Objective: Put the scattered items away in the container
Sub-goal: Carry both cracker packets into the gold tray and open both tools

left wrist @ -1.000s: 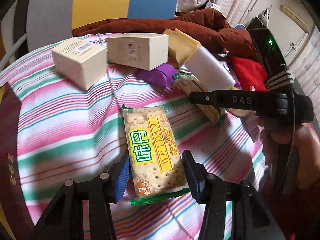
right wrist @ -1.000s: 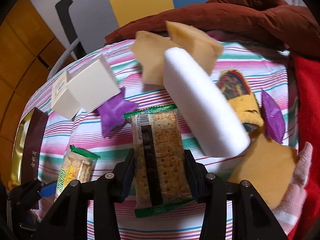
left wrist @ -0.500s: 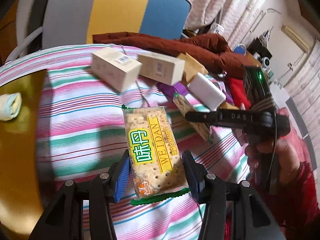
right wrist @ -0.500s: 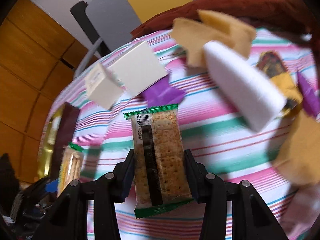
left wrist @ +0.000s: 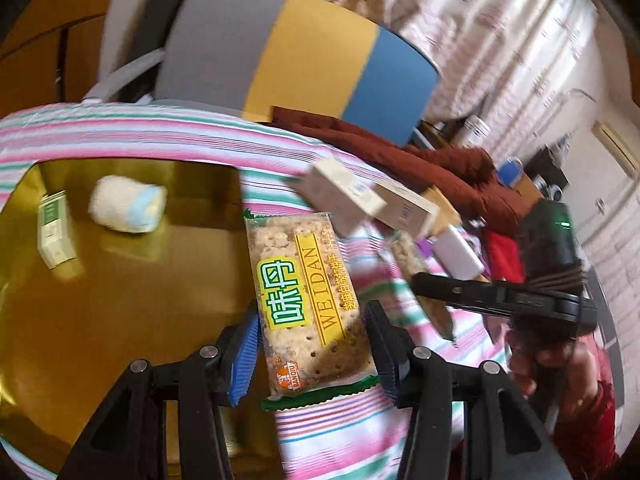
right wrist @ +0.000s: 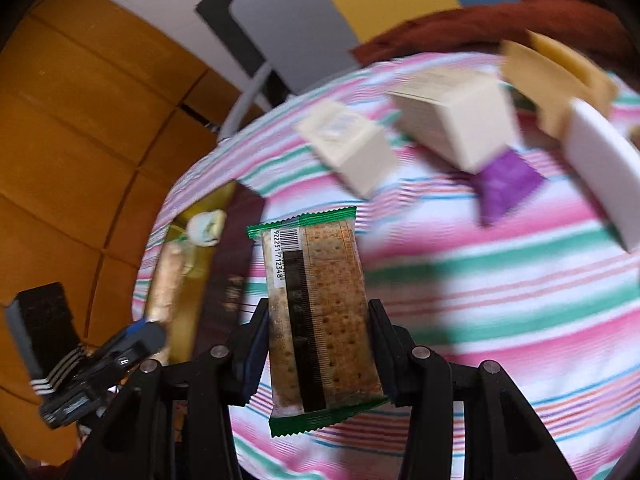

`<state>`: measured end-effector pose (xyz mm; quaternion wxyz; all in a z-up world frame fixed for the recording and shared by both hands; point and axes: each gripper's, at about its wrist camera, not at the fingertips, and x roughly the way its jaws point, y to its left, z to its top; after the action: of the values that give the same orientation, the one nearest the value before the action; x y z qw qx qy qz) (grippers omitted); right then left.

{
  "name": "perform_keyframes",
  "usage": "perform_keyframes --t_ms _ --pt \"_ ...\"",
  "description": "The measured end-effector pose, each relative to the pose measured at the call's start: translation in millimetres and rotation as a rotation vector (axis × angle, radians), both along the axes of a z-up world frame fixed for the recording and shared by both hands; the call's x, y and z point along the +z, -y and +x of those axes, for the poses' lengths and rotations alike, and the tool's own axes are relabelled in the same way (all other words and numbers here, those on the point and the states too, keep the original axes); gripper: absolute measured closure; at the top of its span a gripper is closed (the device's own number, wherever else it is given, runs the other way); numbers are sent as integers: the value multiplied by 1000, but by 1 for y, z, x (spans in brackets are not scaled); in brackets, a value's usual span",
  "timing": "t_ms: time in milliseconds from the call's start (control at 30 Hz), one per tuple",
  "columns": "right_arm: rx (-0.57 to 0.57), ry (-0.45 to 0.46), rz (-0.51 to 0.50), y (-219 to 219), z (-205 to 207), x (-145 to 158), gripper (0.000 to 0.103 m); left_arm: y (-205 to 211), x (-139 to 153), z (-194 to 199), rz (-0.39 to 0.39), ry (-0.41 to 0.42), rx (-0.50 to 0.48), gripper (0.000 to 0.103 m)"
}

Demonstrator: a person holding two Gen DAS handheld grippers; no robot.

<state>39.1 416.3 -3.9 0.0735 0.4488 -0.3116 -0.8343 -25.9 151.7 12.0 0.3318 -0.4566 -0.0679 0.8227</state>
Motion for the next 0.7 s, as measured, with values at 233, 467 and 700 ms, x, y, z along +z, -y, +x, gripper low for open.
perform_keyframes --t_ms 233,467,700 --pt "112 -47 5 68 -47 29 56 57 -15 -43 -37 34 126 52" --pt "163 8 138 138 -115 28 56 83 -49 -90 -128 144 141 52" --pt "128 75 271 170 -165 3 56 81 -66 -118 -213 161 129 55"
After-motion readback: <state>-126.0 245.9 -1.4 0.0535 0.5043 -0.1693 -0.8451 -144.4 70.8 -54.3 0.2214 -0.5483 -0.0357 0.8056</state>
